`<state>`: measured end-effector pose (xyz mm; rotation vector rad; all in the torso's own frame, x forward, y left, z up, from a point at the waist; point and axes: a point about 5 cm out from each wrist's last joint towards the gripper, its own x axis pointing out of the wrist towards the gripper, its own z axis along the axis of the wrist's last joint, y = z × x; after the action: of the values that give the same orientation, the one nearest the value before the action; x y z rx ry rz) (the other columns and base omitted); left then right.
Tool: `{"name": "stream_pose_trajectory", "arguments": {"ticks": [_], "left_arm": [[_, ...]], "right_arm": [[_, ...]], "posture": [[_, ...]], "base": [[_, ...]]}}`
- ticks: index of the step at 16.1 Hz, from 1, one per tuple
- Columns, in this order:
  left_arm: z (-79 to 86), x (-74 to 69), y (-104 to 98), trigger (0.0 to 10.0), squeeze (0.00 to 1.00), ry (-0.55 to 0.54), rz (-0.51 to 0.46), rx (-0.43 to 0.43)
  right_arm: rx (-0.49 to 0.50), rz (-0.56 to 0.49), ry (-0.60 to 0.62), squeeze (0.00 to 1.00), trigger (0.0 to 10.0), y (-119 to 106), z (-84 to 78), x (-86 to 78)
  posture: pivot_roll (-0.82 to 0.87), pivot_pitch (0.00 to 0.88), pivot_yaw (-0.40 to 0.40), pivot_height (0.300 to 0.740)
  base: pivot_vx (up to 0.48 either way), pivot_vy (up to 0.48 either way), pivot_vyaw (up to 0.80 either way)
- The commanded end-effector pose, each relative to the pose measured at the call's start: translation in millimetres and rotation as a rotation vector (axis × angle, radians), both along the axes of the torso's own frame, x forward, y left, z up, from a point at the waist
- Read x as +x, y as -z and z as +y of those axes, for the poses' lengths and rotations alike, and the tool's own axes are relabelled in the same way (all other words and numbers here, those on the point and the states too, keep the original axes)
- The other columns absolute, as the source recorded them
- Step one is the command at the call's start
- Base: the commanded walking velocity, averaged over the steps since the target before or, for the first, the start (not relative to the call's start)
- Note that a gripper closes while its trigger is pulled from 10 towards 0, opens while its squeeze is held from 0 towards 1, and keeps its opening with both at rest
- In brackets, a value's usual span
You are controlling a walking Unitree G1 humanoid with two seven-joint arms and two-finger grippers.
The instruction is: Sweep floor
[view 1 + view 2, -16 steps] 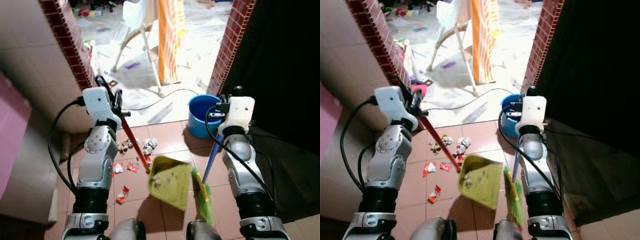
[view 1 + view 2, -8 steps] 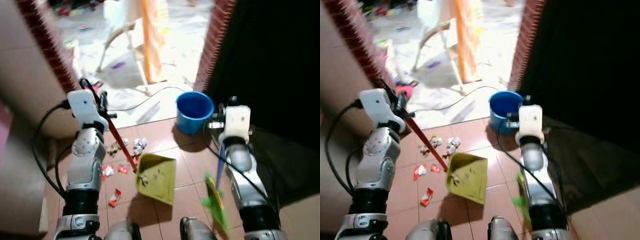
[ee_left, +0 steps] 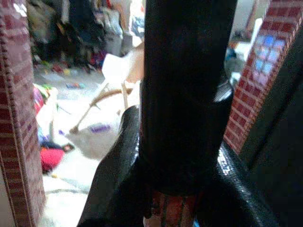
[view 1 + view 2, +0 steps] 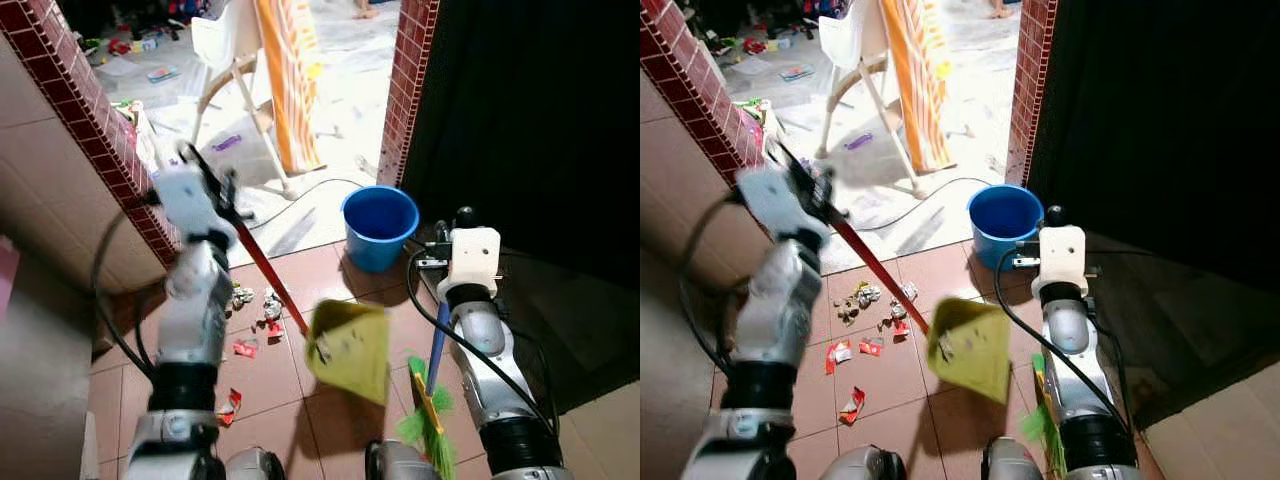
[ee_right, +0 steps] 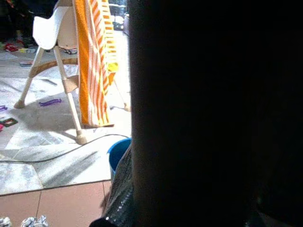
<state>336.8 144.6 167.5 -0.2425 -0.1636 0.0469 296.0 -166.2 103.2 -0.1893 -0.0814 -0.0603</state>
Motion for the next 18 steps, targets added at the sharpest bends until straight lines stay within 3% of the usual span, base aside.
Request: {"name": "stream_pose_trajectory", "arguments": {"ticks": [1,4,8,12,15,18], "left_arm": [[3.7,1.2,-24,10.0,0.00,-0.019,-0.115,-0.023],[-0.4,5.8,-37,10.0,0.00,-0.011,-0.162,-0.046],[-3.3,5.6,-51,10.0,0.00,-0.020,-0.204,-0.073],[-1.2,10.3,-72,10.0,0.00,-0.088,-0.260,-0.073],[-0.2,9.9,-102,10.0,0.00,-0.125,-0.338,-0.092],[4.7,10.9,-108,10.0,0.00,-0.210,-0.378,-0.015]], "right_arm": [[0.003,-0.016,0.000,0.00,10.0,-2,-0.8,1.8],[0.011,-0.008,-0.027,0.00,10.0,0,6.0,3.6],[0.009,-0.014,-0.077,0.00,10.0,0,17.0,4.3],[-0.012,-0.015,-0.128,0.00,10.0,-1,19.2,2.8],[-0.024,-0.023,-0.172,0.00,10.0,-2,23.0,2.4],[-0.015,-0.020,-0.208,0.00,10.0,-2,26.5,3.2]], "posture": [[-0.13,0.000,0.103,0.740],[-0.12,0.000,0.087,0.740],[-0.11,0.005,0.076,0.740],[-0.12,0.012,0.065,0.740],[-0.12,0.014,0.060,0.740],[-0.12,0.004,0.052,0.740]], "base": [[0.398,0.000,0.00],[0.480,0.000,0.00],[0.478,0.000,-0.51],[0.455,0.000,0.00],[0.360,0.231,0.00],[0.320,0.359,0.00]]}}
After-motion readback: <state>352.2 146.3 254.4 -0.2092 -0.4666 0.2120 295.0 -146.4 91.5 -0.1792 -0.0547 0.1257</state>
